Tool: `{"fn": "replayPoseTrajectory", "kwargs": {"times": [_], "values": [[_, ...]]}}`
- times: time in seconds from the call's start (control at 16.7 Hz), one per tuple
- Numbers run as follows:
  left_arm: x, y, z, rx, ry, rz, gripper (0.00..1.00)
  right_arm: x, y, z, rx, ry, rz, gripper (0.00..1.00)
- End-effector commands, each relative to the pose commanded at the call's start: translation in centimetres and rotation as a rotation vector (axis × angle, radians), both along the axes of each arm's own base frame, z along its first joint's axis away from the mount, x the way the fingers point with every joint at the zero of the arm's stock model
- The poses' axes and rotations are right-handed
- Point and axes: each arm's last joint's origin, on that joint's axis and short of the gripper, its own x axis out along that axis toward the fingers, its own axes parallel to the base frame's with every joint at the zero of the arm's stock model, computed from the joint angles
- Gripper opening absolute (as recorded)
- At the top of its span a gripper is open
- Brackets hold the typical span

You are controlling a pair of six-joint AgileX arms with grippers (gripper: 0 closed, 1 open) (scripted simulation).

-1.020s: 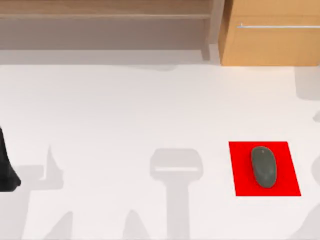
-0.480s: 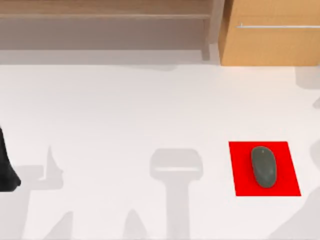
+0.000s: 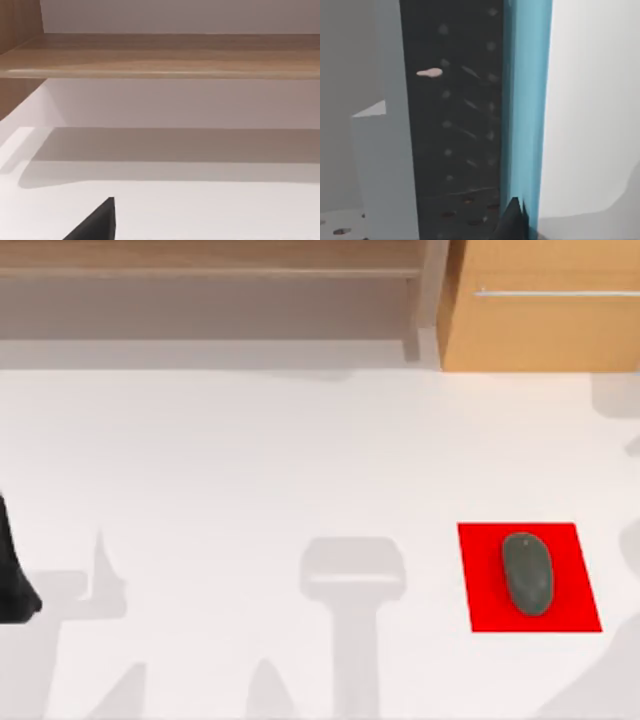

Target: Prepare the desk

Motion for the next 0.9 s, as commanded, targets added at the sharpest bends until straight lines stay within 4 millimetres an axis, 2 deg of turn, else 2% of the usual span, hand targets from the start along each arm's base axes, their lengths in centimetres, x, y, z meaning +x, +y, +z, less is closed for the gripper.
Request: {"fn": "replayPoseTrajectory", "kwargs": {"times": [0.42,0.9], "values": [[0.00,0.00,0.00,0.000,0.000,0.000,1.00,0.00,0.00,0.00,0.000,0.000,0.000,0.98],[0.00,0.00,0.00,0.000,0.000,0.000,1.00,0.00,0.00,0.00,0.000,0.000,0.000,1.00]]}}
